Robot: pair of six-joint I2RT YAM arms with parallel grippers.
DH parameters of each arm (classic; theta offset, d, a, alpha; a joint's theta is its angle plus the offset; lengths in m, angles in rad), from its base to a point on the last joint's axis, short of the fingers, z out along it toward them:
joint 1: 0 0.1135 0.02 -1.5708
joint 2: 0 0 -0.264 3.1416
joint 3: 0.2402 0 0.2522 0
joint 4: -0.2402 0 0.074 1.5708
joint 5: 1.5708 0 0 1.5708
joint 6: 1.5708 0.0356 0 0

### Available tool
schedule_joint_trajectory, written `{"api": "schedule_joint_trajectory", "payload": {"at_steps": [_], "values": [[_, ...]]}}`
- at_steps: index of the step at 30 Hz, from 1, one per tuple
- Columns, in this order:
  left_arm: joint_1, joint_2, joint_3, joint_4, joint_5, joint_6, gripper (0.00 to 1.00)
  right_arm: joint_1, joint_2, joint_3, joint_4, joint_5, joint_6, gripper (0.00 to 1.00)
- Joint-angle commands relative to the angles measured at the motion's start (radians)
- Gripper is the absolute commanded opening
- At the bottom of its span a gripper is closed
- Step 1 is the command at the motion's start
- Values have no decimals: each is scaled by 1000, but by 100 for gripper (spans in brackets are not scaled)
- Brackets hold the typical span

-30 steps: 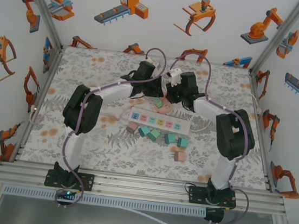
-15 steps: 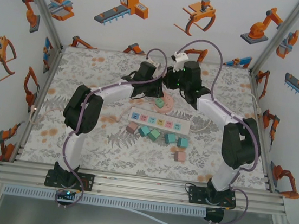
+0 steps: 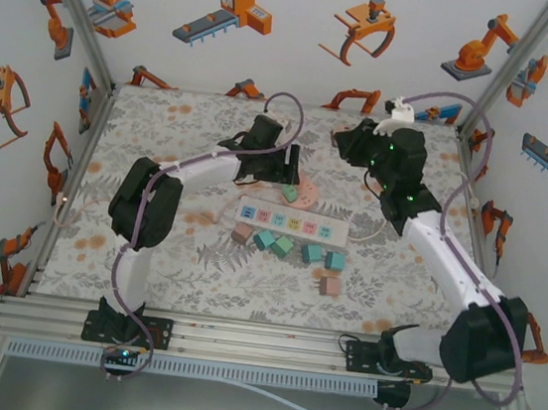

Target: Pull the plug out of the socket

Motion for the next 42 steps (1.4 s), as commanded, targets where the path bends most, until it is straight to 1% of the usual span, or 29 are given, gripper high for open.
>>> {"api": "schedule_joint_trajectory", "payload": {"at_steps": [1,6,8,10,12,14,16,19,21,23,26,33,35,38,42], "values": [[-1,-144,-3,-22,-3,41,71,-14,-112,-72,35,-55,184,0],[1,-331,-100,35,37,108,75,-18,-268,-216,17,-138,326,0],[1,-430,-181,69,77,154,76,-18,-314,-267,-22,-206,357,0],[1,-518,-265,95,121,204,77,-18,-347,-309,-57,-304,358,0],[0,-608,-344,102,194,282,79,-17,-373,-353,-101,-393,340,0],[-1,-688,-406,70,265,363,80,-14,-389,-401,-172,-447,323,0],[-5,-748,-437,-2,318,436,81,-3,-393,-439,-251,-469,288,0],[-15,-826,-471,-125,428,566,81,34,-385,-478,-357,-442,223,0],[-26,-881,-517,-156,501,625,83,62,-372,-502,-387,-411,200,0],[-44,-936,-577,-154,543,655,84,94,-348,-529,-381,-374,185,0],[-78,-979,-640,-144,554,655,85,142,-284,-565,-322,-343,173,0],[-140,-980,-677,-130,525,623,86,261,-101,-565,-213,-293,152,0],[-151,-976,-682,-131,514,623,86,282,-60,-563,-192,-286,151,3],[-162,-970,-691,-119,505,606,86,302,-24,-569,-169,-260,160,12],[-193,-968,-705,-92,474,555,86,318,-25,-584,-172,-214,168,26]]}}
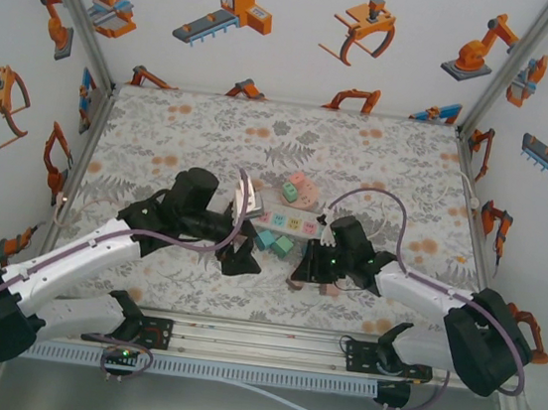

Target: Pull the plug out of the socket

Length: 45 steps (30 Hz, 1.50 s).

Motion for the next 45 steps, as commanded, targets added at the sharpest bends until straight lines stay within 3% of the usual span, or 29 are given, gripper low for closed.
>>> {"api": "schedule_joint_trajectory", "payload": {"at_steps": [1,7,14,17,20,23,26,33,38,45], "values": [[-28,0,-16,31,-24,-35,86,15,-10,-13,19,87,-5,30],[-45,-5,-21,39,-147,-65,86,19,-105,-33,-22,190,-4,44],[-47,12,-27,134,-320,-191,86,19,-195,36,-121,246,-82,49],[-47,37,-14,171,-486,-329,86,16,-223,97,-149,308,-146,49],[-46,98,42,140,-736,-546,85,12,-222,164,-133,452,-218,50],[-45,192,136,48,-936,-783,77,-22,-157,249,-103,613,-223,51],[-44,292,229,-17,-965,-891,79,-95,-40,356,-91,612,-205,51],[-2,480,384,-45,-952,-1111,79,-216,331,695,-188,412,-222,53],[10,601,497,-87,-963,-1242,75,-269,542,833,-213,316,-213,52],[17,743,603,-151,-981,-1382,66,-276,682,925,-257,221,-247,52]]}}
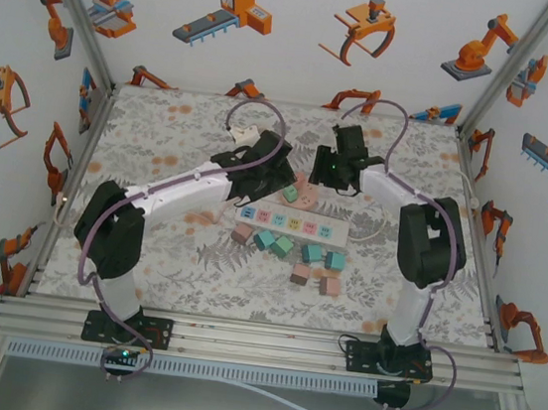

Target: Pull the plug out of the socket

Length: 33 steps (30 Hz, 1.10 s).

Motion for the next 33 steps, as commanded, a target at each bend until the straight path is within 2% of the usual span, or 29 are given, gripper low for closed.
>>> {"api": "schedule_joint_trajectory", "payload": {"at_steps": [1,7,15,21,27,31,33], "values": [[8,39,43,-66,-28,-116,65,1,10,40,-41,-58,-26,53],[39,158,116,-60,106,-126,61,1,41,34,-66,-33,-8,51],[44,242,183,-63,96,-42,54,3,47,-11,-52,-62,51,46],[41,299,245,-132,142,24,54,9,54,-57,-20,-73,108,44],[38,355,334,-267,103,102,49,26,25,-96,-8,20,192,44],[40,384,410,-358,10,211,38,51,-33,-153,8,108,259,45],[45,388,426,-360,3,273,33,60,-56,-176,21,120,287,46]]}}
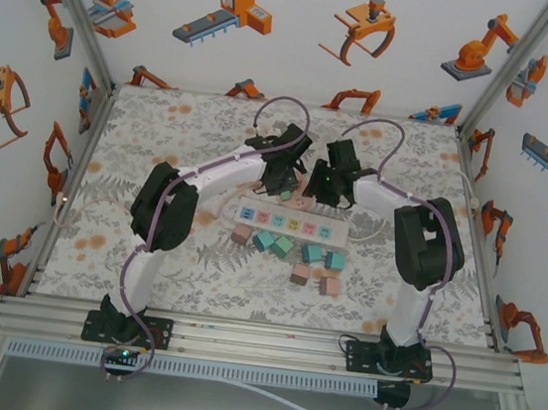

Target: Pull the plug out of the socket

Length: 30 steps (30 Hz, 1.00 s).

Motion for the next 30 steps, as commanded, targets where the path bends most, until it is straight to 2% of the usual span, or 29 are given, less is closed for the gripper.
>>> {"api": "schedule_joint_trajectory", "payload": {"at_steps": [1,4,9,17,20,25,30], "values": [[12,17,42,-97,-46,176,31,16,-42,-56,-22,91,71,46],[27,40,81,-111,30,261,30,18,-59,-52,-10,63,83,46],[32,68,121,-151,65,321,26,18,1,13,-25,30,81,49],[34,57,128,-122,151,379,15,18,90,-17,135,-153,168,49],[40,54,151,-112,218,390,12,18,115,-12,96,-123,171,48],[43,44,218,-119,251,429,10,18,111,-9,-33,1,151,36],[62,28,260,-87,315,415,10,19,104,-39,-58,34,149,28]]}}
